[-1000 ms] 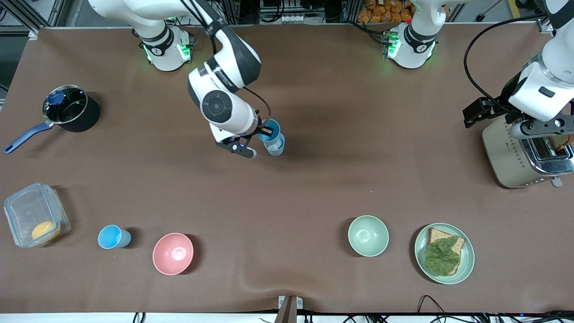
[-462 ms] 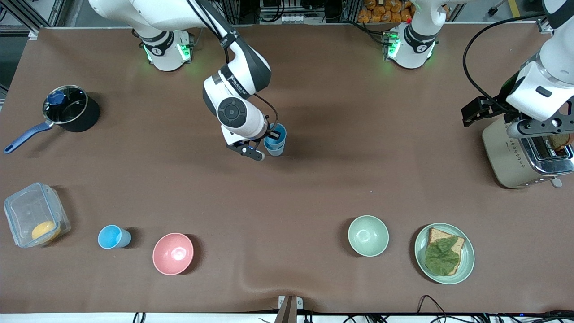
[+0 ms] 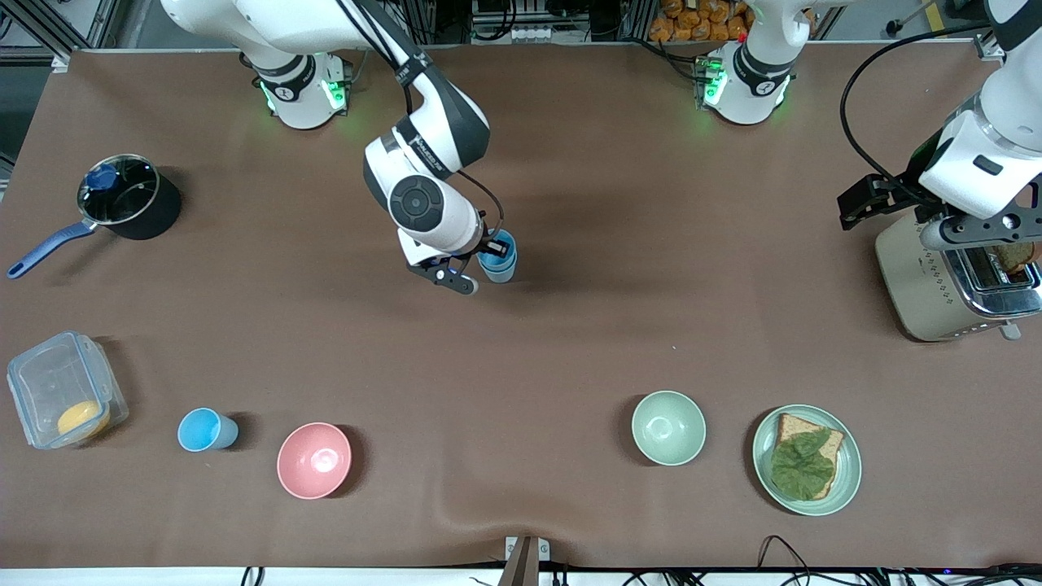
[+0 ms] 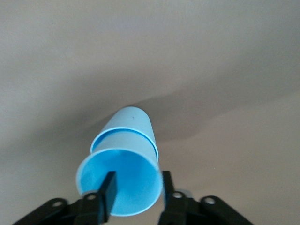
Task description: Stack blue cups with both arms
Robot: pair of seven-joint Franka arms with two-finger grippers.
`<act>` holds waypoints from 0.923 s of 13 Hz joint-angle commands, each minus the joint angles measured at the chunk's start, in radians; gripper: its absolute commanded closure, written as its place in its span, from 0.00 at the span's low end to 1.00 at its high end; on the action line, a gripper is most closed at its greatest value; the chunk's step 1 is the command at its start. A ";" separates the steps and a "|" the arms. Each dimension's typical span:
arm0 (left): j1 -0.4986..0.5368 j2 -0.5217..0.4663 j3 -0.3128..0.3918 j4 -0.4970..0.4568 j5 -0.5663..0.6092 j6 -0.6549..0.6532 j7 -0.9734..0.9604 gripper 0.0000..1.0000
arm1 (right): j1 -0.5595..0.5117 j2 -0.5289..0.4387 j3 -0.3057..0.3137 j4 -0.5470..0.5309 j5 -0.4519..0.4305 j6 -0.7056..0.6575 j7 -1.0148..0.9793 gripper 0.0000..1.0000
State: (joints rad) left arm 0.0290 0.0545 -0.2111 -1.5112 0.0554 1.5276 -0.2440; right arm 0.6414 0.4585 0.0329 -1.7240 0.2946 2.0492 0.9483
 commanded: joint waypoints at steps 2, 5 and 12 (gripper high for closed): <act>0.008 -0.002 0.004 0.037 -0.022 -0.021 0.025 0.00 | -0.136 -0.139 -0.008 0.001 -0.083 -0.188 -0.202 0.00; 0.006 -0.002 -0.001 0.037 -0.022 -0.021 0.023 0.00 | -0.303 -0.221 -0.008 -0.002 -0.136 -0.270 -0.467 0.00; 0.005 0.001 0.010 0.042 -0.054 -0.023 0.019 0.00 | -0.652 -0.388 0.010 -0.002 -0.296 -0.349 -0.885 0.00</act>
State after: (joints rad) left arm 0.0317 0.0542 -0.2028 -1.4895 0.0204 1.5275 -0.2430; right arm 0.0581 0.1457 0.0019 -1.6966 0.0258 1.7301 0.0880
